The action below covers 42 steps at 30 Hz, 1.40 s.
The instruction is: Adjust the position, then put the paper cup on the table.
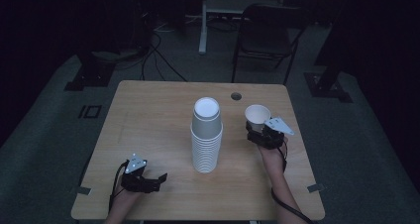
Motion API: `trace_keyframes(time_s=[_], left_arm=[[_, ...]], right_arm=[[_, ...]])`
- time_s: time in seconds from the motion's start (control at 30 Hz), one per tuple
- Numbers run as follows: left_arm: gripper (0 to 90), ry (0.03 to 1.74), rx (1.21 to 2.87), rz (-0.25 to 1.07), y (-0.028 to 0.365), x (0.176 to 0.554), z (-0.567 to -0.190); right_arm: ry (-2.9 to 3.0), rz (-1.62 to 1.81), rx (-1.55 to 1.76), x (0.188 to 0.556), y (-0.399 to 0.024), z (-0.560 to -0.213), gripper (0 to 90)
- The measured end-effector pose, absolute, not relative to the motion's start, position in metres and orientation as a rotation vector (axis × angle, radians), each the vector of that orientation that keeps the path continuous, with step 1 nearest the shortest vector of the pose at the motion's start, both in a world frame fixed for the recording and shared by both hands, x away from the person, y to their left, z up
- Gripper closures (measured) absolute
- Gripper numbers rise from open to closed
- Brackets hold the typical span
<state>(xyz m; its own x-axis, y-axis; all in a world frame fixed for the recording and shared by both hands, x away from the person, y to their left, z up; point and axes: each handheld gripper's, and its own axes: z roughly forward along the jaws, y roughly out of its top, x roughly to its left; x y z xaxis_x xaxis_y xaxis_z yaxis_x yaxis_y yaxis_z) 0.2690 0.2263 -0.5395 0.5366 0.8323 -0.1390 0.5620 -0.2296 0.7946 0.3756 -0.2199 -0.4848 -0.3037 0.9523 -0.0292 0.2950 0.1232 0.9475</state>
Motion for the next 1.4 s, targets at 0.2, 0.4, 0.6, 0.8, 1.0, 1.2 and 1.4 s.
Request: trace_keyframes(time_s=[0.2, 0.4, 0.6, 0.8, 1.0, 1.2, 1.4], left_arm=[[0.1, 1.195, 1.903, 0.435, 0.238, 0.267, -0.54], [0.1, 1.236, 1.876, 0.457, 0.248, 0.265, -0.54], [0.1, 1.246, 1.869, 0.453, 0.252, 0.263, -0.541], [0.1, 1.25, 1.863, 0.452, 0.254, 0.263, -0.541], [0.1, 1.247, 1.861, 0.457, 0.254, 0.262, -0.541], [0.1, 1.252, 1.864, 0.459, 0.255, 0.263, -0.542], [0.1, 1.254, 1.861, 0.457, 0.255, 0.263, -0.542]], right_arm=[[1.726, 1.178, 1.252, 0.381, -0.22, -0.494, 15.3], [1.742, 1.172, 1.279, 0.385, -0.222, -0.501, 15.3], [1.756, 1.147, 1.307, 0.391, -0.223, -0.513, 15.2], [1.772, 1.134, 1.33, 0.394, -0.223, -0.521, 15.1], [1.773, 1.141, 1.345, 0.395, -0.222, -0.529, 14.4], [1.78, 1.15, 1.355, 0.394, -0.224, -0.534, 12.9], [1.757, 1.193, 1.358, 0.387, -0.231, -0.529, 9.8]])
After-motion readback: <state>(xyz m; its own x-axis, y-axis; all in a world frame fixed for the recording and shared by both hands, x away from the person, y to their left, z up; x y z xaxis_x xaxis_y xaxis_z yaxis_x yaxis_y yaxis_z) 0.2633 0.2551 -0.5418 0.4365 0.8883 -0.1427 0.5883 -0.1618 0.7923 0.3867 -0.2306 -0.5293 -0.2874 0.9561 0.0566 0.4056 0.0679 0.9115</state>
